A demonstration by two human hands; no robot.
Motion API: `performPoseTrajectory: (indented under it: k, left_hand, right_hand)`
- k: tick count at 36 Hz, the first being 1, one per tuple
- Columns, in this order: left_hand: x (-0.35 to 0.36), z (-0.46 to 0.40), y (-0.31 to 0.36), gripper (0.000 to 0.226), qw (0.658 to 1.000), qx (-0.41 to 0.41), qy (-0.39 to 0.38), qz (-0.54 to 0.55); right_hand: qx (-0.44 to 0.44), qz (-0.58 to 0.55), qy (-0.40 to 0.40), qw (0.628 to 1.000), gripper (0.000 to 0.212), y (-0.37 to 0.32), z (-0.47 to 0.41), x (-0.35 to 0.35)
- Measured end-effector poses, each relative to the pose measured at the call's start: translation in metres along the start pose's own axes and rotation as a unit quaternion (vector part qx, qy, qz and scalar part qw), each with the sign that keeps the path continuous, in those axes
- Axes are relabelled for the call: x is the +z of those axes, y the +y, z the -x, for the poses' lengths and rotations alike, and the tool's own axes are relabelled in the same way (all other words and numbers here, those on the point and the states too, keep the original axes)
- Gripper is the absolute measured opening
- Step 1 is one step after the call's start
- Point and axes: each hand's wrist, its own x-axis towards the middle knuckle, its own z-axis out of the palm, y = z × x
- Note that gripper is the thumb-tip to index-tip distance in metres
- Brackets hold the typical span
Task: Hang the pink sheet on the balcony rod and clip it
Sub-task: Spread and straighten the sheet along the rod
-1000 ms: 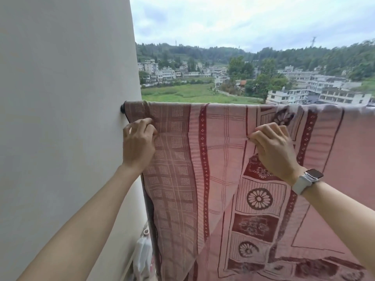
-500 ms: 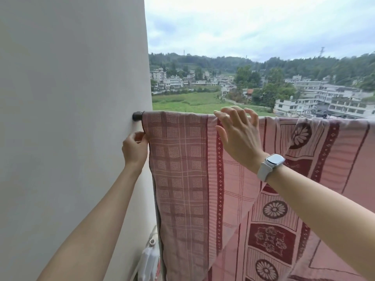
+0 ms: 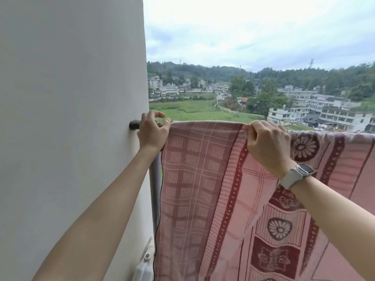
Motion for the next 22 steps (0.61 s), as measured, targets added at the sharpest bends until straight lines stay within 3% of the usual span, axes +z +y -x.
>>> performPoseTrajectory:
  k: [4, 8, 13, 18, 20, 22]
  left_hand:
    - [-0.005, 0.012, -0.004, 0.027, 0.993, 0.107, 0.005, -0.042]
    - [-0.014, 0.009, -0.012, 0.029, 0.976, 0.178, -0.069, -0.104]
    - [-0.028, 0.000, -0.018, 0.027, 0.975, 0.160, -0.144, -0.052]
    - [-0.037, -0.014, -0.008, 0.014, 0.977, 0.060, -0.198, 0.056]
    - [-0.039, -0.020, -0.003, 0.013, 0.980, 0.045, -0.182, 0.062]
    - [-0.040, -0.025, 0.002, 0.011, 0.989, 0.091, -0.118, 0.013]
  right_hand:
    - [-0.033, 0.002, -0.031, 0.999, 0.026, -0.011, 0.001, 0.001]
    - [-0.068, -0.021, -0.043, 0.997, 0.027, -0.031, 0.000, 0.011]
    - [-0.060, -0.050, -0.035, 0.996, 0.021, -0.038, -0.002, 0.020]
    - [-0.021, -0.097, -0.011, 0.995, 0.015, -0.048, -0.008, 0.020]
    - [-0.012, -0.101, -0.001, 0.995, 0.014, -0.051, -0.012, 0.020]
    - [-0.011, -0.108, 0.016, 0.994, 0.014, -0.055, -0.017, 0.019]
